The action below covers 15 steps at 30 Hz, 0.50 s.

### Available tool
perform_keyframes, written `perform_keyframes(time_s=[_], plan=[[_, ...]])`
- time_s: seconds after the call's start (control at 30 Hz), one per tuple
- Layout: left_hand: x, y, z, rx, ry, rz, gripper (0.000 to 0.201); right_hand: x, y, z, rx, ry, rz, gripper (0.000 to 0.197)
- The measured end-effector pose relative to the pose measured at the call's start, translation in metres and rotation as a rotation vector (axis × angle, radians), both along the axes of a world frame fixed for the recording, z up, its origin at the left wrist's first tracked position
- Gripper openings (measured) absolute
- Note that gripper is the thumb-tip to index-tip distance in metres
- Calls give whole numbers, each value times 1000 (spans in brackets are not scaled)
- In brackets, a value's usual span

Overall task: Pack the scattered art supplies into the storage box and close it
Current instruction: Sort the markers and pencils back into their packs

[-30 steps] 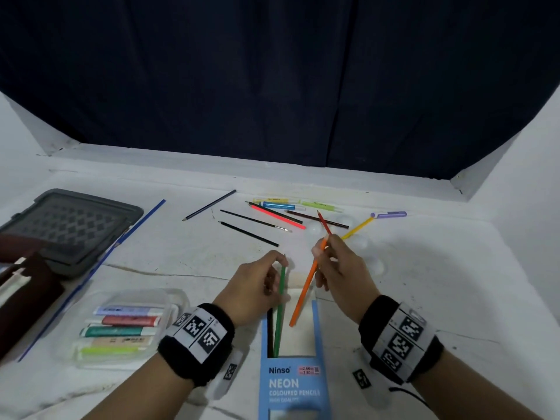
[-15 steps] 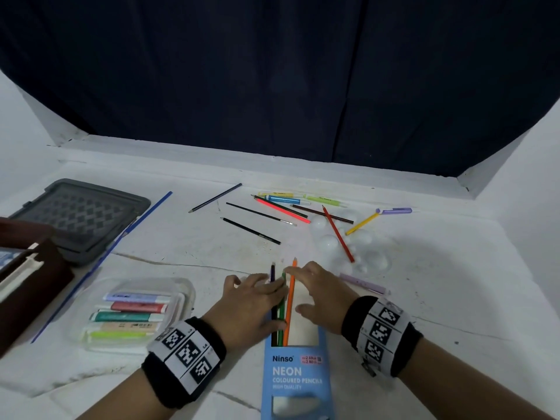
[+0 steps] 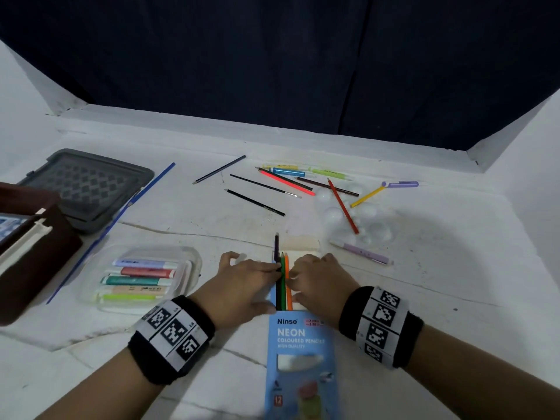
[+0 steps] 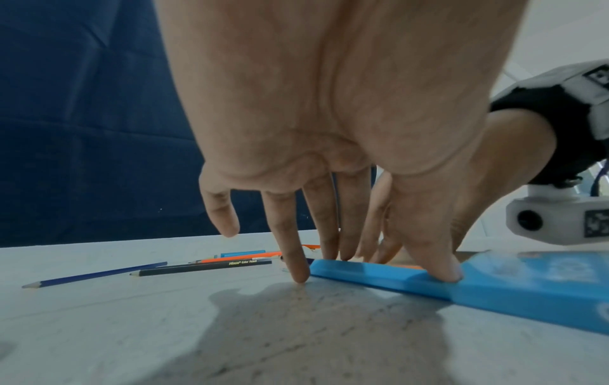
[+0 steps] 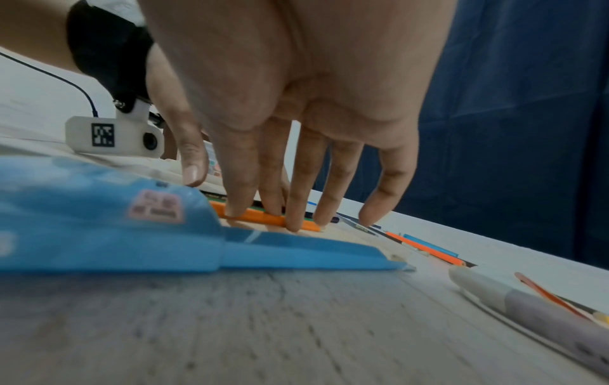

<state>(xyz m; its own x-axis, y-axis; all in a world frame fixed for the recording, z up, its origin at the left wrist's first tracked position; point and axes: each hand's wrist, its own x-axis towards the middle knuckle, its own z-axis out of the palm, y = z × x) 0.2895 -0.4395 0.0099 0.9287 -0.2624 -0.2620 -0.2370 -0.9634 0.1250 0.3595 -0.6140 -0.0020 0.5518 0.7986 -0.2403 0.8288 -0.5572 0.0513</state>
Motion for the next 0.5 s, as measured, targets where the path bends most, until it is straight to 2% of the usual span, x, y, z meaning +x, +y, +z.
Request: perform_keyframes(time_s=[0.13, 0.23, 0.4, 0.5], plan=[[5, 3, -5, -10, 14, 19, 62, -3, -4, 1, 66, 65, 36, 26], [9, 5, -5, -84, -2, 13, 60, 1, -10, 12, 139, 114, -5, 29], [29, 8, 7, -404, -118, 82, 46, 47, -27, 34, 347, 40, -260, 25], [57, 7, 9, -558, -293, 206, 28, 87, -43, 29, 306, 39, -461, 26]])
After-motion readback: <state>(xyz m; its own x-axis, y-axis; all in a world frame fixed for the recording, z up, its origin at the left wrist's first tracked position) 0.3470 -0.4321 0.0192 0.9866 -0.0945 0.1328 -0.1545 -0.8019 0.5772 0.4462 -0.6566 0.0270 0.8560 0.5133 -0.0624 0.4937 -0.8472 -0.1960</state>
